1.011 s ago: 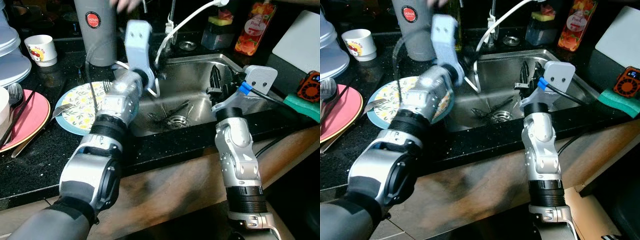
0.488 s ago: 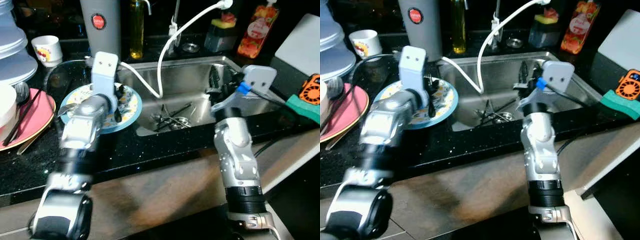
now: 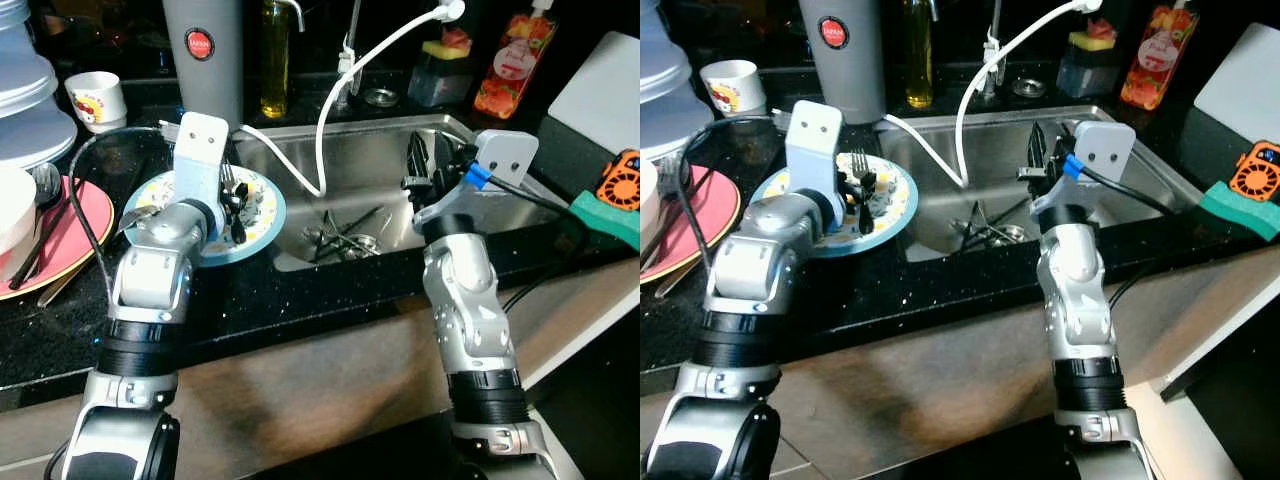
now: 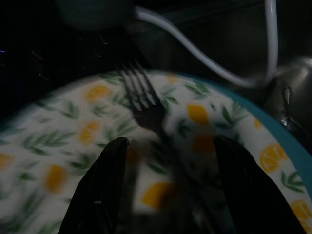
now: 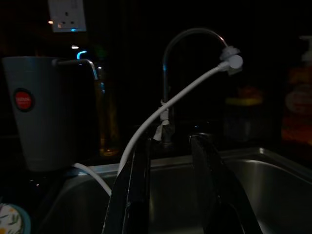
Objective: Kitchen organization
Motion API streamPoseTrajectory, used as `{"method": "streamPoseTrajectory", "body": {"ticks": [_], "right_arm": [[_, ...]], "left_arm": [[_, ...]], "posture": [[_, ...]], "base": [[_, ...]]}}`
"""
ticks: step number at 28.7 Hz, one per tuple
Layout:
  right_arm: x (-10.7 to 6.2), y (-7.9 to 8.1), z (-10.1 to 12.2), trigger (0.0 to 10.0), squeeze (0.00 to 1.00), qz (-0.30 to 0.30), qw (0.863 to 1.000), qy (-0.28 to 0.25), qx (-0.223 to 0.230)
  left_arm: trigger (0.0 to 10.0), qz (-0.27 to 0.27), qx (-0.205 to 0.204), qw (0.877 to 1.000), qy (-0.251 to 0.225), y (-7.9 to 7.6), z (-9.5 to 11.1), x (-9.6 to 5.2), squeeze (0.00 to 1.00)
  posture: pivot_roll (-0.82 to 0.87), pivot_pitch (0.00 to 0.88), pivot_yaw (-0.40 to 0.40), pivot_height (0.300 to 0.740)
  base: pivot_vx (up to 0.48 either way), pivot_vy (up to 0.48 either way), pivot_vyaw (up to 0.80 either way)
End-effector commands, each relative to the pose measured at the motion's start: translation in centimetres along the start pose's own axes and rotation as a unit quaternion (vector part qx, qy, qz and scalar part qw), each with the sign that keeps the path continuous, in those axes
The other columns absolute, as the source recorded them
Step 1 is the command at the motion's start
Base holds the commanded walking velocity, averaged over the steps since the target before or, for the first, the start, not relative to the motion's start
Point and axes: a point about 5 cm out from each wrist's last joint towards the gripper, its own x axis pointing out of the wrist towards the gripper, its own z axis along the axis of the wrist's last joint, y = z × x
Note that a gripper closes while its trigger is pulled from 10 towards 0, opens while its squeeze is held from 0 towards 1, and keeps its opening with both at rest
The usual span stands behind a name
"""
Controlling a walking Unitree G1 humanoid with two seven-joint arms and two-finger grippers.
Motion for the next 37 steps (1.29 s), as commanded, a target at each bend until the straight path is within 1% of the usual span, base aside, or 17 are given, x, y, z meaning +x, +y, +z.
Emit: {"method": "streamPoseTrajectory", "body": {"ticks": [1,4,7,9,13,20,23,24,25,26,27,28,29,31,33,36,37], "right_arm": [[0.1,-0.1,0.1,10.0,0.0,-0.001,1.0,-0.003,0.001],[0.0,0.0,0.1,10.0,0.0,-0.001,1.0,-0.003,0.001],[0.0,0.0,0.1,10.0,0.0,-0.003,1.0,-0.004,0.003],[0.1,0.0,0.0,10.0,0.0,-0.005,1.0,-0.005,0.004],[0.4,0.1,0.0,10.0,0.0,-0.006,1.0,-0.007,0.007],[0.5,0.6,0.1,10.0,0.0,-0.003,1.0,-0.008,0.013],[-0.2,0.4,-0.2,10.0,0.0,-0.006,1.0,-0.001,0.009],[-0.3,0.3,-0.2,10.0,0.0,-0.008,1.0,0.001,0.007],[-0.3,0.3,-0.2,10.0,0.0,-0.008,1.0,0.001,0.007],[-0.4,0.1,-0.2,10.0,0.0,-0.01,1.0,0.001,0.006],[-0.4,0.1,-0.2,10.0,0.0,-0.01,1.0,0.001,0.006],[-0.5,0.0,-0.1,10.0,0.0,-0.012,1.0,0.0,0.005],[-0.5,0.0,-0.1,10.0,0.0,-0.012,1.0,0.0,0.005],[-0.4,0.0,0.0,10.0,0.0,-0.015,1.0,-0.005,0.006],[-0.2,0.3,0.2,10.0,0.0,-0.012,1.0,-0.011,0.011],[0.0,0.8,0.9,10.0,0.0,0.007,0.999,-0.027,0.043],[0.0,0.8,0.9,10.0,0.0,0.007,0.999,-0.027,0.043]], "left_arm": [[10.0,0.006,-0.001,1.0,0.015,-0.5,-0.4,0.4,0.0],[10.0,0.0,-0.007,1.0,0.03,-0.9,-0.8,0.5,0.0],[10.0,-0.009,-0.036,0.996,0.085,-1.0,-2.9,0.7,0.0],[0.0,0.0,-0.037,0.994,0.104,-0.7,-3.8,0.7,0.0],[0.0,0.022,-0.047,0.992,0.116,-0.4,-4.4,0.6,0.0],[0.0,0.075,-0.047,0.991,0.104,0.7,-4.1,0.5,0.0],[0.0,0.102,-0.039,0.993,0.045,1.4,-2.4,0.5,0.0],[0.0,0.105,-0.032,0.994,-0.002,1.5,-1.1,0.4,0.0],[0.0,0.105,-0.032,0.994,-0.002,1.5,-1.1,0.4,0.0],[2.0,0.108,-0.032,0.992,-0.061,1.5,0.7,0.0,0.0],[2.0,0.108,-0.032,0.992,-0.061,1.5,0.7,0.0,0.0],[10.0,0.107,-0.043,0.987,-0.114,1.5,2.2,-0.4,0.0],[10.0,0.107,-0.043,0.987,-0.114,1.5,2.2,-0.4,0.0],[10.0,0.079,-0.013,0.963,-0.257,0.8,6.3,-2.3,0.0],[10.0,0.03,0.012,0.944,-0.328,-0.1,8.0,-3.8,0.0],[10.0,-0.057,-0.027,0.931,-0.359,-0.6,8.6,-5.1,0.0],[10.0,-0.057,-0.027,0.931,-0.359,-0.6,8.6,-5.1,0.0]], "posture": [[0.17,0.034,-0.052,0.74],[0.18,0.033,-0.047,0.74],[0.18,0.033,-0.04,0.74],[0.19,0.031,-0.039,0.74],[0.2,0.034,-0.037,0.74],[0.18,0.056,-0.034,0.74],[0.17,0.06,-0.027,0.74],[0.16,0.059,-0.021,0.74],[0.16,0.059,-0.021,0.74],[0.16,0.059,-0.021,0.74],[0.16,0.059,-0.021,0.74],[0.15,0.055,-0.018,0.74],[0.15,0.055,-0.018,0.74],[0.16,0.043,-0.012,0.74],[0.16,0.037,-0.012,0.74],[0.16,0.02,-0.019,0.74],[0.16,0.02,-0.019,0.74]], "base": [[0.0,0.0,0.0],[0.0,0.0,0.0],[0.0,0.0,0.0],[0.0,0.0,0.0],[0.0,0.0,0.0],[0.0,0.0,0.0],[0.0,0.0,0.0],[0.0,0.0,0.0],[0.0,0.0,0.0],[0.0,0.0,0.0],[0.0,0.0,0.0],[0.0,0.0,0.0],[0.0,0.0,0.0],[0.0,0.0,0.0],[0.0,0.0,0.0],[0.0,0.0,0.0],[0.0,0.0,0.0]]}}
